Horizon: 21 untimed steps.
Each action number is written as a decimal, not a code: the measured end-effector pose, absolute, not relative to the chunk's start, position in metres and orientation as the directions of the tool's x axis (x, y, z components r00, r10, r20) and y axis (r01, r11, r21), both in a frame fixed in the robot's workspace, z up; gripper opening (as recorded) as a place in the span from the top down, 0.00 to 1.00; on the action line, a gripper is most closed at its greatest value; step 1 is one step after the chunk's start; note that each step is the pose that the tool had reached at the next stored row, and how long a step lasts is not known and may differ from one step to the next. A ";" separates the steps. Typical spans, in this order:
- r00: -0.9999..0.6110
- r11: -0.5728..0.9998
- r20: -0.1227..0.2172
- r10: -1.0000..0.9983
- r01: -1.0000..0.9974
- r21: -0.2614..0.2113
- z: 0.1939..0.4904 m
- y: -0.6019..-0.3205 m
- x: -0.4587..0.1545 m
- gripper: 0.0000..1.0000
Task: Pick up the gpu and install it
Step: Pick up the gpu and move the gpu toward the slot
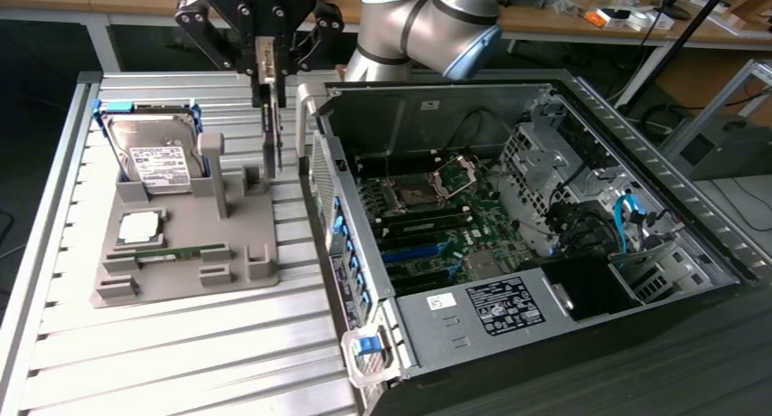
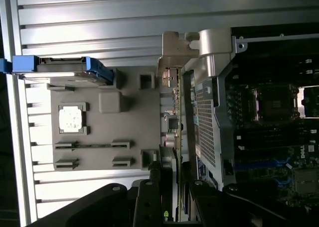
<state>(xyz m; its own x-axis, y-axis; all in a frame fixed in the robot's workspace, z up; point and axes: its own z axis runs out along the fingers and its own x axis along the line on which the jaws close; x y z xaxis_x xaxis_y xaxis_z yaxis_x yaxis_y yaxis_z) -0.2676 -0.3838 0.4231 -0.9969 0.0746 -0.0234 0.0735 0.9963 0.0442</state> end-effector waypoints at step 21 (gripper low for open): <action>-0.997 0.996 -0.022 0.075 0.074 0.044 0.423 -0.393 -0.219 0.73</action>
<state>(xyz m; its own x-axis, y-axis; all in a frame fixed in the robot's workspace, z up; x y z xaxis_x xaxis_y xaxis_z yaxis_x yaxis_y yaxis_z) -0.2188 -0.3931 0.4230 -0.9970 0.0746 -0.0218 0.0736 0.9963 0.0441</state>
